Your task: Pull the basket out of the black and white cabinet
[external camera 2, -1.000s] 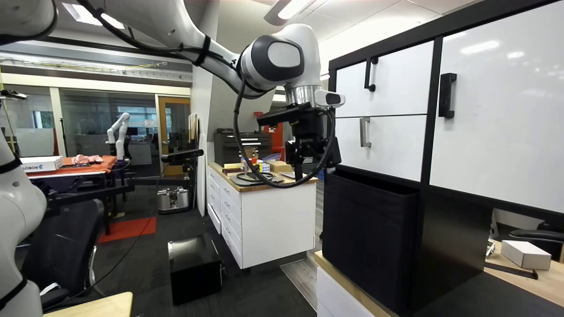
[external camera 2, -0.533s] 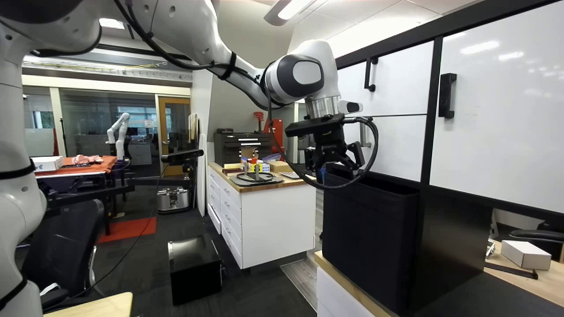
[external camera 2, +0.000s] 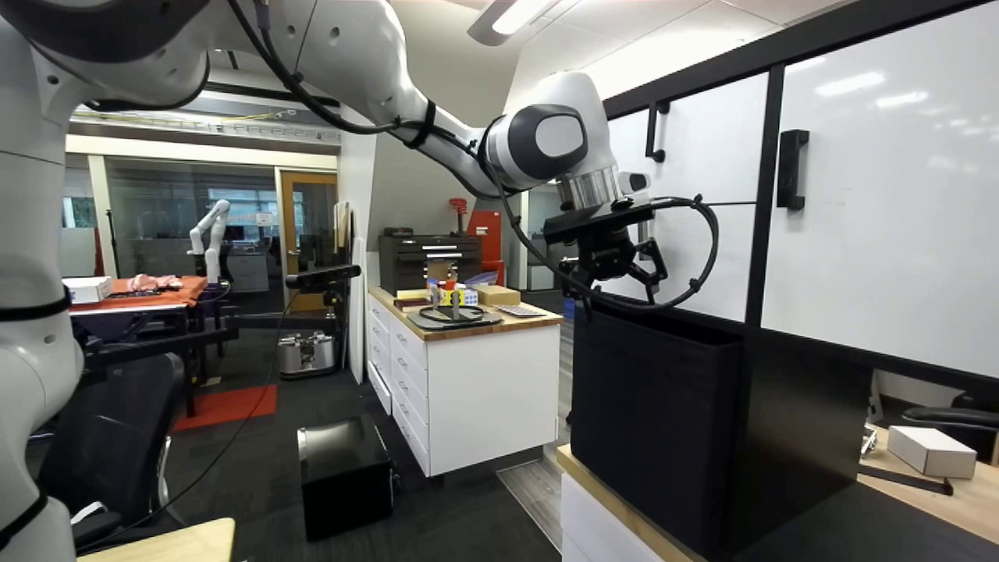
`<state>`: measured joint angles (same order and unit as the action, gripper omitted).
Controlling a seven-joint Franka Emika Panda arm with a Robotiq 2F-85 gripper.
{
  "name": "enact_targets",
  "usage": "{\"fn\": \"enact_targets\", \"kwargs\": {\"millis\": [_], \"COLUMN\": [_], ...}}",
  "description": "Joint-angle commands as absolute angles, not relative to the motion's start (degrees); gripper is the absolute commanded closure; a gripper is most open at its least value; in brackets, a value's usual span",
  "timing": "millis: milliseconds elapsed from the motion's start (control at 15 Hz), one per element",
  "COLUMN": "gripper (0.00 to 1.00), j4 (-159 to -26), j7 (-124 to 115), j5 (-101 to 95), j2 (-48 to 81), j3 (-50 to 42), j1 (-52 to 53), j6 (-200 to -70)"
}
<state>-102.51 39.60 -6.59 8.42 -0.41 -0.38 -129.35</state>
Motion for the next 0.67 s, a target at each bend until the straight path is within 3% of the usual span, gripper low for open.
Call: {"fn": "enact_targets", "kwargs": {"millis": [0,600], "gripper": [0.00,0.00], "j4": [-104.7,-110.9], "j7": [50.1,69.2], "j5": [-3.6,9.5], "j2": [7.5,8.3], "j3": [0.6,1.5], "j1": [-2.4,-4.2], "j6": [-136.0,-145.1]}}
